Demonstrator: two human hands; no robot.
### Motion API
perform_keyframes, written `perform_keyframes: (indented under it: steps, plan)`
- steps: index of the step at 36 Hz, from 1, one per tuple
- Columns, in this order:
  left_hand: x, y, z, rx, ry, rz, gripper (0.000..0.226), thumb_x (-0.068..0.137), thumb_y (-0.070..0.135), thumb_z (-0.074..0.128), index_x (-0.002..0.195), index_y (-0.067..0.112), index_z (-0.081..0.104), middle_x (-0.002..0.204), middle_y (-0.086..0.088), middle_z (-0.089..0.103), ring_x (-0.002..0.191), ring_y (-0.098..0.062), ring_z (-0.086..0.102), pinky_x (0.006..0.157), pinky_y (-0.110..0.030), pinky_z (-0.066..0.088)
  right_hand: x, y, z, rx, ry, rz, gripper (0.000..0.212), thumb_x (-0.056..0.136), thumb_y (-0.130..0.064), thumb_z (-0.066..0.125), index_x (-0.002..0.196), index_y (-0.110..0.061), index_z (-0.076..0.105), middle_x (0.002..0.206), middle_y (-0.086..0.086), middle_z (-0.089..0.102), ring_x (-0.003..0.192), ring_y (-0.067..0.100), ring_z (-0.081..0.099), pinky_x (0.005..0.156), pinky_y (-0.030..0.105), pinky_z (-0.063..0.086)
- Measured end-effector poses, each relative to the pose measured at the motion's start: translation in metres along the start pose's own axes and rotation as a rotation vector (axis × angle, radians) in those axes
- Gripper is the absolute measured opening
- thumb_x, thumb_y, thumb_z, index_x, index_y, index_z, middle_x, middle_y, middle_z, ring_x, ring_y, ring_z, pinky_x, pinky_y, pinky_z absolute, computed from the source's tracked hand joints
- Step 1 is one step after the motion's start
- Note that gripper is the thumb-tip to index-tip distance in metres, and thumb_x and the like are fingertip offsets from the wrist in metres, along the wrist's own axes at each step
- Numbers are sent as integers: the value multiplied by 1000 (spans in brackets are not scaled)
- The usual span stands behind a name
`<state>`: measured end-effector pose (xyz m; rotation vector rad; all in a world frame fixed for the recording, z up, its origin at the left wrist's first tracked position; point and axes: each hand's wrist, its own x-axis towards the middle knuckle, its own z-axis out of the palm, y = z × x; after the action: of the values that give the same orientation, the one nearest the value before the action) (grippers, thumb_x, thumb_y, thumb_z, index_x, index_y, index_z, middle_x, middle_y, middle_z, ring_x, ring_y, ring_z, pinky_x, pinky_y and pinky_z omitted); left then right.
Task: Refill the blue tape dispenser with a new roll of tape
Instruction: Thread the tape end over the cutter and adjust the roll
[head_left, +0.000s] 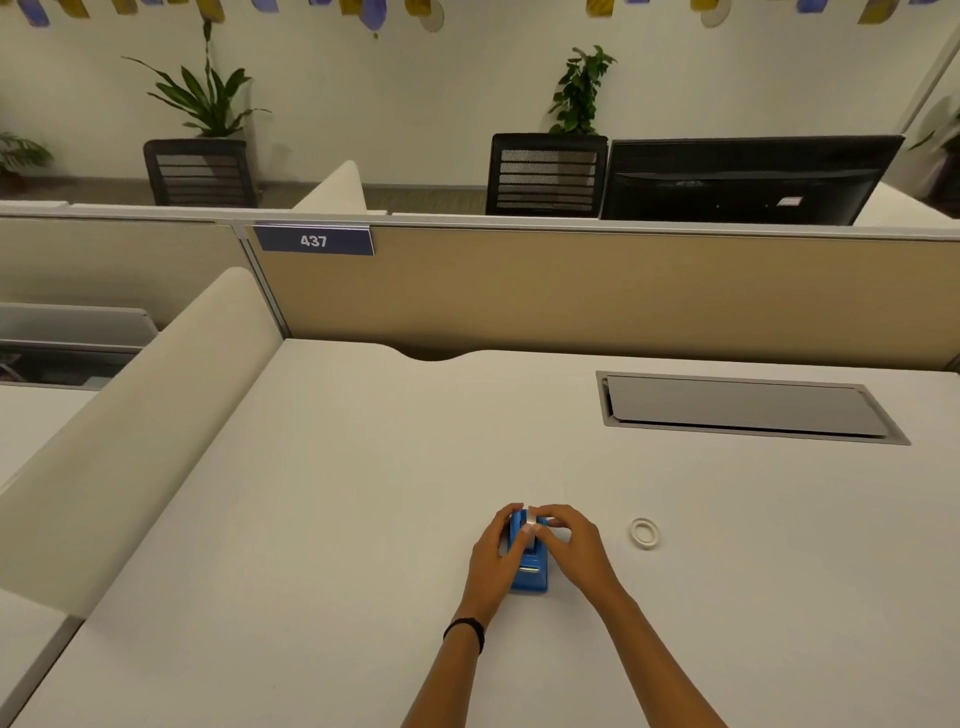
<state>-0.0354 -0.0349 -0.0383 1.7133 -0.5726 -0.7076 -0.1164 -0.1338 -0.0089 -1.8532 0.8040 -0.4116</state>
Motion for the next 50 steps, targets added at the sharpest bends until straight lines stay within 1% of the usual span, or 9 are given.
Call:
perform_keyframes:
  steps: [4, 10, 18, 21, 26, 30, 41, 48, 50]
  plan:
    - [-1, 1, -1, -10, -11, 4, 39, 92, 27, 53, 130, 22, 45, 128, 3, 55, 115, -15, 56, 101, -30, 46, -4, 0, -1, 7, -3, -21, 22, 86, -16, 62, 107, -10, 62, 110, 5, 62, 97, 13, 56, 82, 13, 42]
    - [-2, 3, -3, -19, -39, 8, 31, 92, 31, 53, 121, 35, 45, 124, 9, 55, 113, -11, 56, 98, -24, 46, -7, 1, -1, 16, -5, -38, 22, 85, -14, 63, 107, -11, 62, 109, 0, 60, 101, 15, 57, 84, 13, 44]
    - [-1, 2, -8, -11, -92, 9, 34, 91, 34, 54, 124, 36, 45, 130, 6, 55, 119, -14, 54, 104, -31, 45, -6, -2, 0, 0, -3, -10, 29, 85, -16, 63, 113, -9, 59, 115, 7, 61, 105, 20, 57, 90, 25, 46]
    - [-1, 2, -8, -24, -97, 2, 37, 90, 34, 54, 126, 34, 45, 132, 4, 54, 120, -15, 54, 105, -34, 45, -7, -3, 1, -13, -10, -22, 31, 86, -16, 62, 115, -11, 57, 116, 5, 60, 103, 16, 56, 88, 20, 43]
    - [-1, 0, -9, -20, -110, 7, 38, 85, 45, 54, 122, 43, 44, 131, 7, 54, 118, -12, 55, 99, -24, 47, -6, -5, -1, -35, -34, -38, 30, 86, -17, 62, 116, -13, 58, 113, 3, 59, 101, 13, 55, 81, 11, 41]
    - [-1, -2, -9, -21, -107, 11, 41, 80, 52, 54, 119, 48, 43, 130, 11, 53, 117, -9, 55, 91, -13, 48, -5, -6, -2, -60, -34, -47, 28, 88, -17, 59, 115, -12, 59, 114, 7, 60, 101, 13, 55, 84, 13, 42]
    - [-2, -1, -9, -11, -113, 11, 34, 91, 36, 52, 123, 42, 42, 132, 9, 52, 119, -10, 53, 98, -22, 47, -3, -10, -2, -326, -29, -129, 28, 92, -23, 52, 115, -11, 61, 114, 11, 66, 104, 23, 59, 91, 26, 42]
    - [-1, -2, -11, 5, -122, 17, 36, 92, 33, 53, 124, 42, 42, 134, 8, 50, 122, -10, 51, 99, -19, 44, 0, -13, -2, -187, -11, -45, 24, 92, -18, 53, 111, -10, 65, 114, 9, 66, 107, 20, 58, 93, 25, 43]
    - [-2, -2, -12, 9, -129, 18, 36, 92, 32, 54, 124, 43, 41, 134, 10, 50, 122, -10, 51, 98, -19, 45, 2, -16, -2, -112, 3, -2, 20, 90, -15, 55, 105, -8, 67, 108, 9, 69, 101, 19, 61, 85, 16, 44]
